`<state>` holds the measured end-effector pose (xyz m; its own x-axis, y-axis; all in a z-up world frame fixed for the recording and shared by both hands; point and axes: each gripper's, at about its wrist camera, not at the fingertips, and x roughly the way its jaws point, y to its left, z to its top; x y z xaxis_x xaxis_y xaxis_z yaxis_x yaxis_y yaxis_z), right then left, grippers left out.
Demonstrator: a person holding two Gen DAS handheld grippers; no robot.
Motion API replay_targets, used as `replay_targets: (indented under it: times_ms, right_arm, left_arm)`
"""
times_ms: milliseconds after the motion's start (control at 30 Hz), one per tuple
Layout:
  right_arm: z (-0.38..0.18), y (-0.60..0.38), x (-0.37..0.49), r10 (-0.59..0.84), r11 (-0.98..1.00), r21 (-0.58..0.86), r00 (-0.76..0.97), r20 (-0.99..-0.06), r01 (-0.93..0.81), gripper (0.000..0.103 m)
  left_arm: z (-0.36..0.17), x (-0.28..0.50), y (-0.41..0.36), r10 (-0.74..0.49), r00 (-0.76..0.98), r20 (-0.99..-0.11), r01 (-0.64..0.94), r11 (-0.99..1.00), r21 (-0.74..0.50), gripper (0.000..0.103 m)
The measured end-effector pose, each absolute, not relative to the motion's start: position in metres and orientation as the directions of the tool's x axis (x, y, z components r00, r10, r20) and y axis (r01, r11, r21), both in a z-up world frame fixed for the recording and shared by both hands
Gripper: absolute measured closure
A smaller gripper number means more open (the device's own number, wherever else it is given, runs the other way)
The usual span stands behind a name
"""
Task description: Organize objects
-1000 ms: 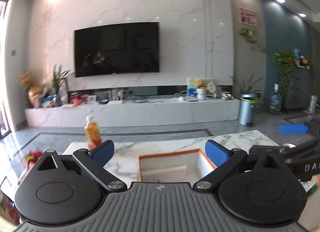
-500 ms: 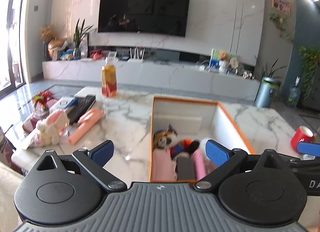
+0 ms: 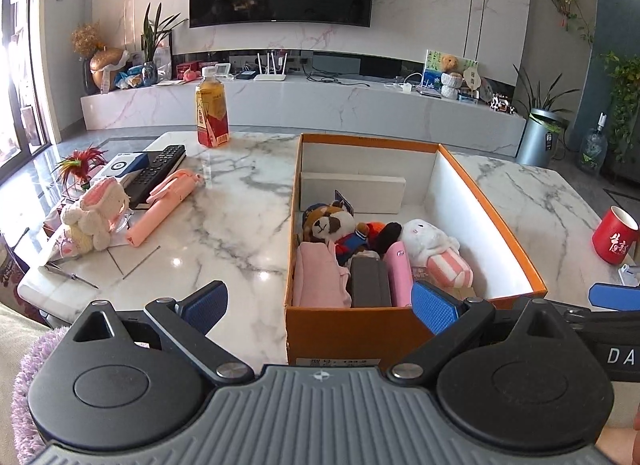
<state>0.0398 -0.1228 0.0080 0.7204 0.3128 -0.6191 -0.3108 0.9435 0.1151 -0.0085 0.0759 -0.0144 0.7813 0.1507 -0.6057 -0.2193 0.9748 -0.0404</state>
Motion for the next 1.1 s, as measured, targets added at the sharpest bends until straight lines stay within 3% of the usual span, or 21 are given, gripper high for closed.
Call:
replay_targets:
  times_ms: [1100]
  right_arm:
    - [0.0087,-0.1214,0.0312,0.314,0.939,0.091,0.715,-0.624,-0.333,0.001]
  left_arm:
    - [-0.0093,-0.0143,0.0757,0.161,0.77,-0.617,-0.222,0.975,-0.023,0.0]
